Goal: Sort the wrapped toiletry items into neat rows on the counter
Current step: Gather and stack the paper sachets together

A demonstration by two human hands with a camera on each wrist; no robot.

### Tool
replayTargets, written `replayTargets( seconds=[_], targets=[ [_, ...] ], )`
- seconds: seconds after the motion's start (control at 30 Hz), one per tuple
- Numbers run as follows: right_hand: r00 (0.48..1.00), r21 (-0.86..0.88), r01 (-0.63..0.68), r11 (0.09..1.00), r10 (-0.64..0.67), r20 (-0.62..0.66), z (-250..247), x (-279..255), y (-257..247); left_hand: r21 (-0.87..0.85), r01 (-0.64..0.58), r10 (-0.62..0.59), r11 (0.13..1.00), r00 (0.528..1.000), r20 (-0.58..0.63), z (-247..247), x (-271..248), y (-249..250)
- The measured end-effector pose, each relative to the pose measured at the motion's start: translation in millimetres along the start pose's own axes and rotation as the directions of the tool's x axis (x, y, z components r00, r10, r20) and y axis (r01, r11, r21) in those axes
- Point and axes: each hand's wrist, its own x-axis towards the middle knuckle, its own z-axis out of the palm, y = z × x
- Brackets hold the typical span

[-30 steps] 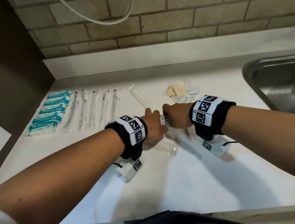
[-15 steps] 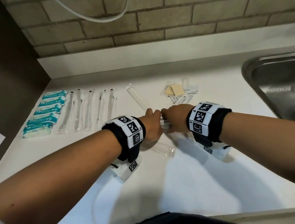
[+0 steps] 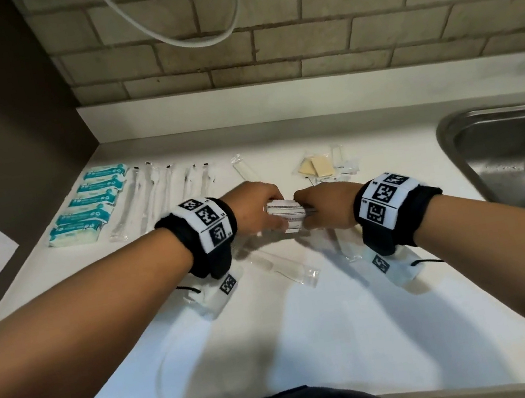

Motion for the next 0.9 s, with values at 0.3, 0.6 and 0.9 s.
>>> replayTargets(
  seconds=[0.3,0.6,0.9],
  targets=[
    [0.994,0.227,0.079,0.971,-0.059,-0.092,-48,4,-27,-0.585,-0.033,-0.049,0.811,0.991,-0.123,-40,-25,-28],
    [0.978,0.305,0.049,0.951,0.017,-0.21,-59,20,-57,-0.778,-0.091,-0.143,0.621,0.963,-0.227,-37,-48,-55],
    [0.927,0.102,-0.375,0.921,0.376,0.015,8,28,-105,-0.78,-0.135,-0.221,0.611,0.917,-0.332,-53,-73,-89]
  ],
)
